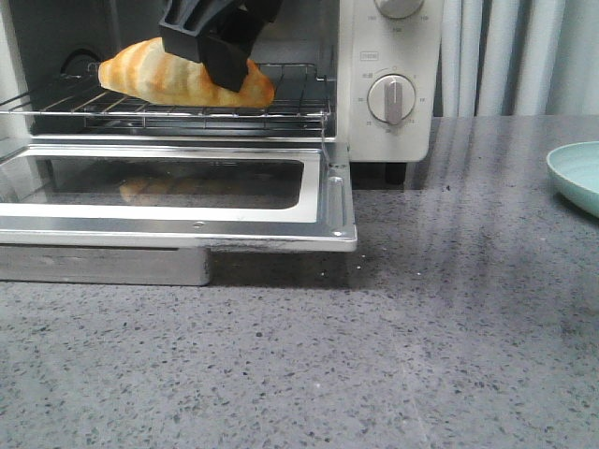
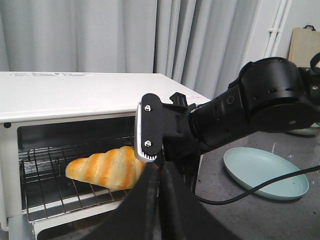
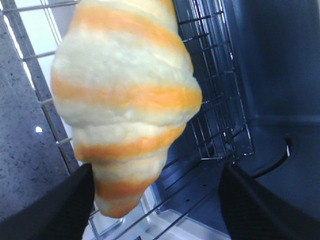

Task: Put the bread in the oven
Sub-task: 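Lower the croissant onto the oven rack and open the right gripper, then withdraw the right gripper out of the oven and away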

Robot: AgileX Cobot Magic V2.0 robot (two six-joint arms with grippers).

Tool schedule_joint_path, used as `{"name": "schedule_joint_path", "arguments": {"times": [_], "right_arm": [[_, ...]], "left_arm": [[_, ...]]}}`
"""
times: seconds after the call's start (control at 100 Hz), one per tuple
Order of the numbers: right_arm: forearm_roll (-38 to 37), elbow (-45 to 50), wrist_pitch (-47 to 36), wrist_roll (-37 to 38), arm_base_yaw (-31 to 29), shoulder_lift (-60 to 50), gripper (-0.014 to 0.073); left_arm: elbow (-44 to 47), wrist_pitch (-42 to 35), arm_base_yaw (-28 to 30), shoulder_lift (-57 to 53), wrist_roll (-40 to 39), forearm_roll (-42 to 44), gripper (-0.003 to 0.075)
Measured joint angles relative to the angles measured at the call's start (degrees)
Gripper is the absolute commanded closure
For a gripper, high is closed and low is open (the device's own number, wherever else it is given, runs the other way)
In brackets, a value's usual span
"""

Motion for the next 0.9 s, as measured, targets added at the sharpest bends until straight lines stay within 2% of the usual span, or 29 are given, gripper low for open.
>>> {"name": "schedule_joint_path", "arguments": {"times": [0.24, 0.45, 0.69, 0.9], "right_arm": [[0.0, -4.3, 4.1, 0.4, 3.2, 0.0, 0.0121], [0.5, -7.4, 8.3, 0.4, 6.7, 0.0, 0.0121], [3.4, -7.5, 9.9, 0.4, 10.0, 0.0, 0.0121], [4.4, -7.5, 13.4, 0.4, 12.0, -0.4, 0.0121]], "left_arm": [[0.0, 0.3, 0.0, -0.4, -2.6, 2.8, 0.0742], [0.0, 0.8, 1.4, -6.8, -8.8, 11.8, 0.0742], [0.7, 1.9, 8.4, -18.6, -11.9, 19.0, 0.0742], [7.3, 2.3, 17.4, -19.0, -12.0, 21.0, 0.0741]]}}
